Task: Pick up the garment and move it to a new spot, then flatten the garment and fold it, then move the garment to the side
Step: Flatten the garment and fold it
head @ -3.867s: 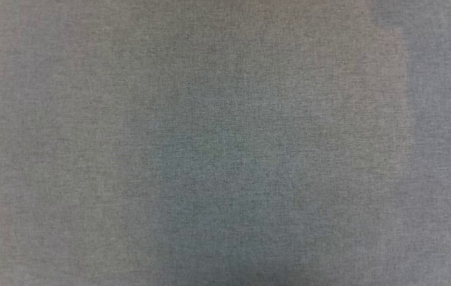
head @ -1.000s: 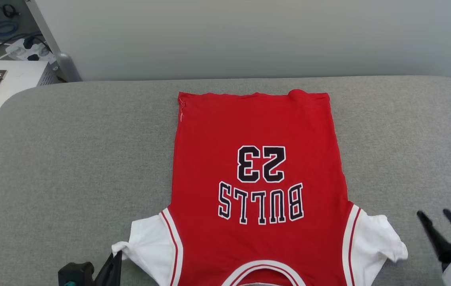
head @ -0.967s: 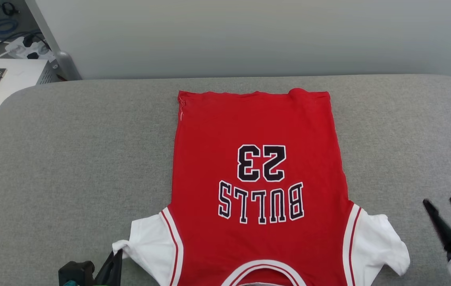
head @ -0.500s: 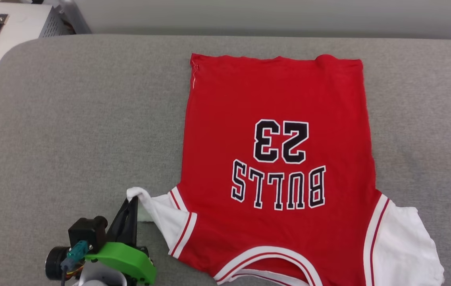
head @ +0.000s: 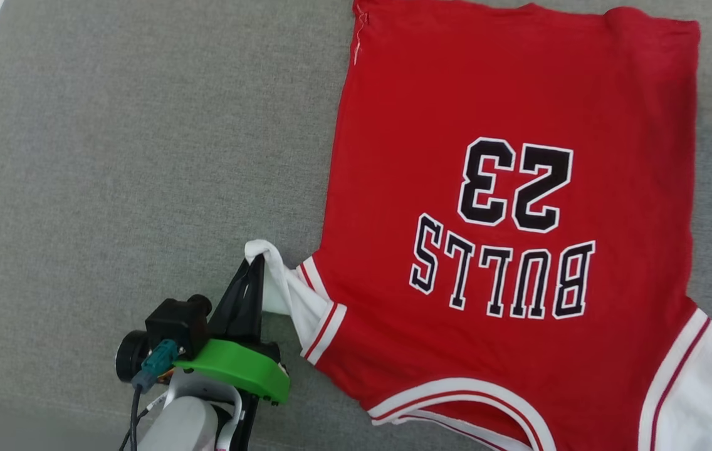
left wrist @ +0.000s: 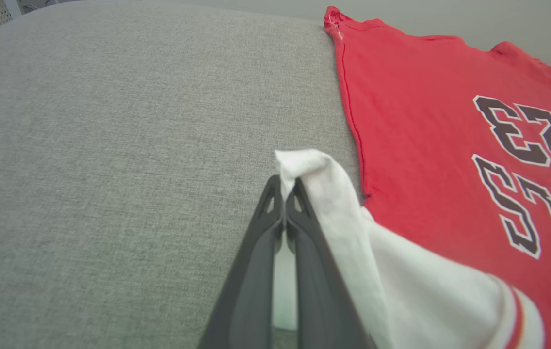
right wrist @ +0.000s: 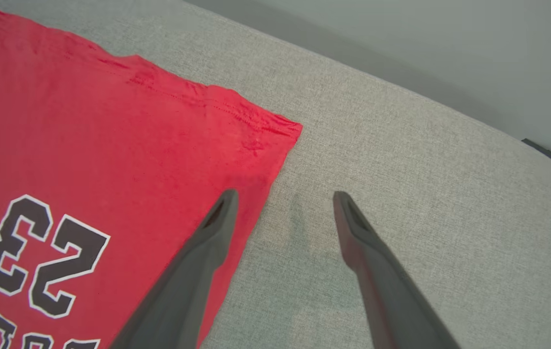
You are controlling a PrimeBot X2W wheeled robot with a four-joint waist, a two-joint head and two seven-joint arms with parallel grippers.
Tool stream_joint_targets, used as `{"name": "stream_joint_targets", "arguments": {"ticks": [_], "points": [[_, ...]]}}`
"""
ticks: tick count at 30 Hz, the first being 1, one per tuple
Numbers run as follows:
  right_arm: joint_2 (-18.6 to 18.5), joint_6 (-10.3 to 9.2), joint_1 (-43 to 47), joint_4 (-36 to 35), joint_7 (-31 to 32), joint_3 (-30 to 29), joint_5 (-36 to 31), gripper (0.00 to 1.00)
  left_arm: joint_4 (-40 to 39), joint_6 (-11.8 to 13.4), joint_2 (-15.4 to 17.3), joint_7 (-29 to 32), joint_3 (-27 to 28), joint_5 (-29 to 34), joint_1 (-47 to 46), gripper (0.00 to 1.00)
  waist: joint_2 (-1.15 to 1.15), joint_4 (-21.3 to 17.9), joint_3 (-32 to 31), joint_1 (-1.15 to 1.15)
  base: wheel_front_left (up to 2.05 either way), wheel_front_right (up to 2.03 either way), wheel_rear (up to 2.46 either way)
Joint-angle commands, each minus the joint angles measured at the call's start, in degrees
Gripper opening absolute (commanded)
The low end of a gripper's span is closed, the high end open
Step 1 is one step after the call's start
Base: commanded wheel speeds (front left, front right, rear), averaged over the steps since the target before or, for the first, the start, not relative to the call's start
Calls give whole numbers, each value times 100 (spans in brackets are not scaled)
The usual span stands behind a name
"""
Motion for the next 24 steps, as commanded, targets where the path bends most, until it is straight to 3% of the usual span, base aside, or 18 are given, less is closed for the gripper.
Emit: {"name": "stream_joint_targets", "arguments": {"ticks": [1, 6, 15, 21, 22, 23, 24], "points": [[-34, -4, -200, 90, 146, 102, 8, 100, -24, -63, -68, -34, 49, 94, -134, 0, 0, 403, 531, -1, 0, 0, 0], [14, -4, -697, 607, 536, 239, -89, 100, -3, -255, -286, -34, 173, 303, -261, 0, 0, 531, 874, -1, 0, 0, 0], [234, -4, -1056, 1299, 619, 443, -457, 100, 50, -565, -612, -34, 392, 627, -457, 0, 0, 691, 1340, -1, 0, 0, 0], [29, -4, -841, 1396, 926, 839, -331, 100, 100, -717, -754, -34, 525, 800, -423, 0, 0, 671, 1345, -1, 0, 0, 0], [-14, -4, -828, 1411, 934, 836, -301, 59, 113, -737, -768, -34, 550, 831, -414, 0, 0, 659, 1324, -1, 0, 0, 0], [-43, -4, -827, 1406, 923, 841, -287, 0, 122, -753, -777, -34, 571, 853, -407, 0, 0, 649, 1307, -1, 0, 0, 0], [-75, -4, -827, 1398, 897, 853, -275, 0, 132, -769, -786, -34, 599, 881, -399, 0, 0, 631, 1279, -1, 0, 0, 0]]}}
